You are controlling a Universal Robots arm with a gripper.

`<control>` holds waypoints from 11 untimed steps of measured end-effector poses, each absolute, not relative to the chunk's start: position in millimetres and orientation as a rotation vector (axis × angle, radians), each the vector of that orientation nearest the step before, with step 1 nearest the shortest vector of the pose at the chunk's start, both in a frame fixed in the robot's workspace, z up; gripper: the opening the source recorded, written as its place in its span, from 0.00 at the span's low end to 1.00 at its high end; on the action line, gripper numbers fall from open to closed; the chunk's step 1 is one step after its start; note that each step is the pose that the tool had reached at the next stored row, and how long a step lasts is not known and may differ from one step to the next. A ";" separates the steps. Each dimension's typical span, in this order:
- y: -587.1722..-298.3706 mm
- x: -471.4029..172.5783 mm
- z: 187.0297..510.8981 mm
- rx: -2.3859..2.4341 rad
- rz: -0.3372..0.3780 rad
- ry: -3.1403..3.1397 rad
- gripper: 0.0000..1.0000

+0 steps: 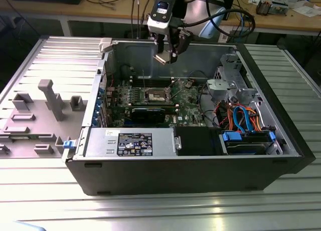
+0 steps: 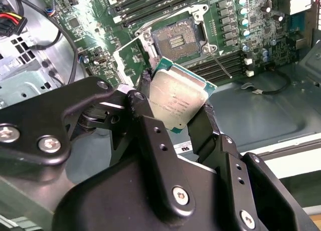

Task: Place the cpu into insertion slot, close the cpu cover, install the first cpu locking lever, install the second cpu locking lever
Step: 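Place the cpu into insertion slot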

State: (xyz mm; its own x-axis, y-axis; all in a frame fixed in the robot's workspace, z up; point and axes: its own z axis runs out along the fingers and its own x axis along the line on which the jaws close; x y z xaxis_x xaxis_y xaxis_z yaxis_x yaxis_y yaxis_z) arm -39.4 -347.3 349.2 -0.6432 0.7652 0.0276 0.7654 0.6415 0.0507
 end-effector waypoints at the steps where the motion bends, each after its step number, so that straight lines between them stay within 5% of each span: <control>1: -347.3 -39.4 349.0 -1.325 -0.091 -2.843 0.54; 11: -347.3 -39.3 346.4 -1.417 -0.090 -2.799 0.54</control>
State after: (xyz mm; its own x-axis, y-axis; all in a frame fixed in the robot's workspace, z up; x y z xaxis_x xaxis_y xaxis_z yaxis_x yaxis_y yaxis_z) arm -39.3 -347.3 346.4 -0.5925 0.8051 0.0285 0.8053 0.5908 0.0501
